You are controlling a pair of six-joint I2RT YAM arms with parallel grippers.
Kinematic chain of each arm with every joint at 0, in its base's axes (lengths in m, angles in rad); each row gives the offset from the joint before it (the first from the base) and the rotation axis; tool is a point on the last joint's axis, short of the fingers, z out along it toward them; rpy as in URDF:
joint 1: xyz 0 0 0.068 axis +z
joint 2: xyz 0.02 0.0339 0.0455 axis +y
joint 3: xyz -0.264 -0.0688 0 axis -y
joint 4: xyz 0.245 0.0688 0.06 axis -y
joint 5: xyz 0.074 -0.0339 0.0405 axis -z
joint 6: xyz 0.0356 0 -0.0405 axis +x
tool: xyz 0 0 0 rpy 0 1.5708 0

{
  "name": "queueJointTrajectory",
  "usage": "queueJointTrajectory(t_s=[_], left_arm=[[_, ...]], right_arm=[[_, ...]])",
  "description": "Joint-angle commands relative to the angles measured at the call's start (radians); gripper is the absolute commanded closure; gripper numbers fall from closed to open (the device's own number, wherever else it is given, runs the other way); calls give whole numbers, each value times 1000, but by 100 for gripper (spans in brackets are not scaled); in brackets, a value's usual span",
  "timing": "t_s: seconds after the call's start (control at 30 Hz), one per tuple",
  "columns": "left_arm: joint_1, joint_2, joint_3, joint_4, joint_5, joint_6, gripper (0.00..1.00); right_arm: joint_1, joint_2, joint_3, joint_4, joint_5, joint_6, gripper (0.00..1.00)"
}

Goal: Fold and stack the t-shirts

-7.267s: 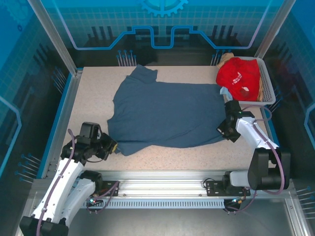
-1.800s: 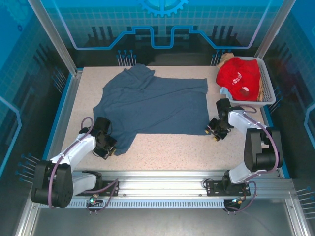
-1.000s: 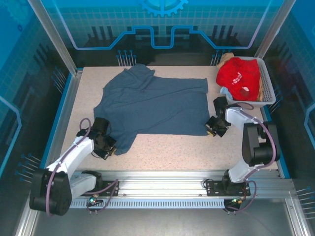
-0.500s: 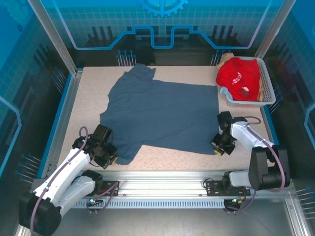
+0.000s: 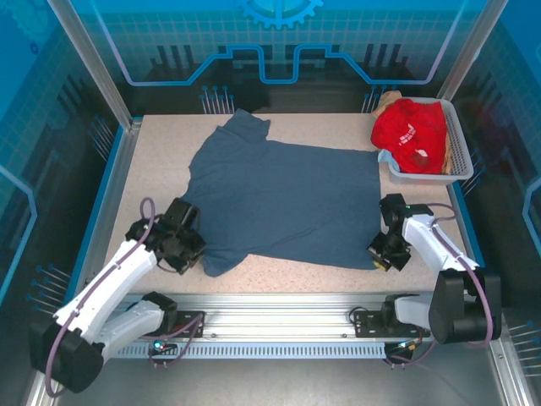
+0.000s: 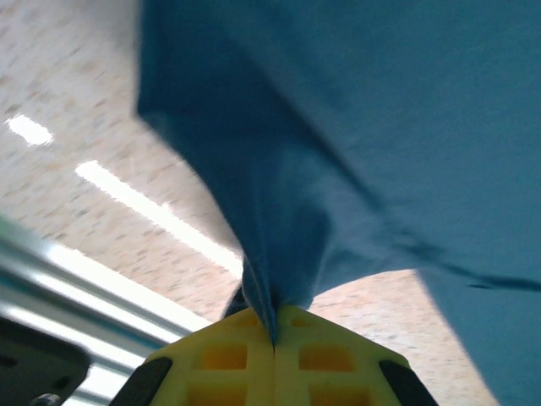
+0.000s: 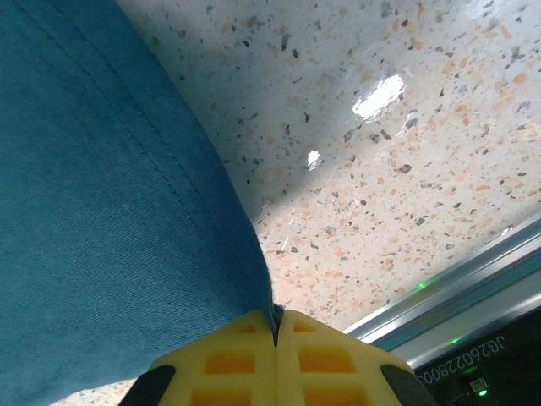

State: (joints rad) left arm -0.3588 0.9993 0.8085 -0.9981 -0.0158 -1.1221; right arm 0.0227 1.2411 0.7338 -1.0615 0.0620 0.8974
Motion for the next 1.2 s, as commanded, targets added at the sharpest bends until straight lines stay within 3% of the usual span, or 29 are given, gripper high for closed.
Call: queueJointTrajectory(t_s=[0.0, 0.2, 0.43, 1.17], left_arm=[[23, 113, 114, 88, -38, 111, 100], [88, 357, 314, 151, -3, 224, 100], [142, 545, 493, 160, -9, 311, 100], [212, 804, 774, 178, -61, 434, 100]], right_arm=[[-46, 18, 46, -44, -49, 5, 100], [-121, 93, 125, -27, -158, 17, 100], [-156, 182, 274, -47, -163, 33, 100], [-184, 421, 454, -5, -101, 93, 100]])
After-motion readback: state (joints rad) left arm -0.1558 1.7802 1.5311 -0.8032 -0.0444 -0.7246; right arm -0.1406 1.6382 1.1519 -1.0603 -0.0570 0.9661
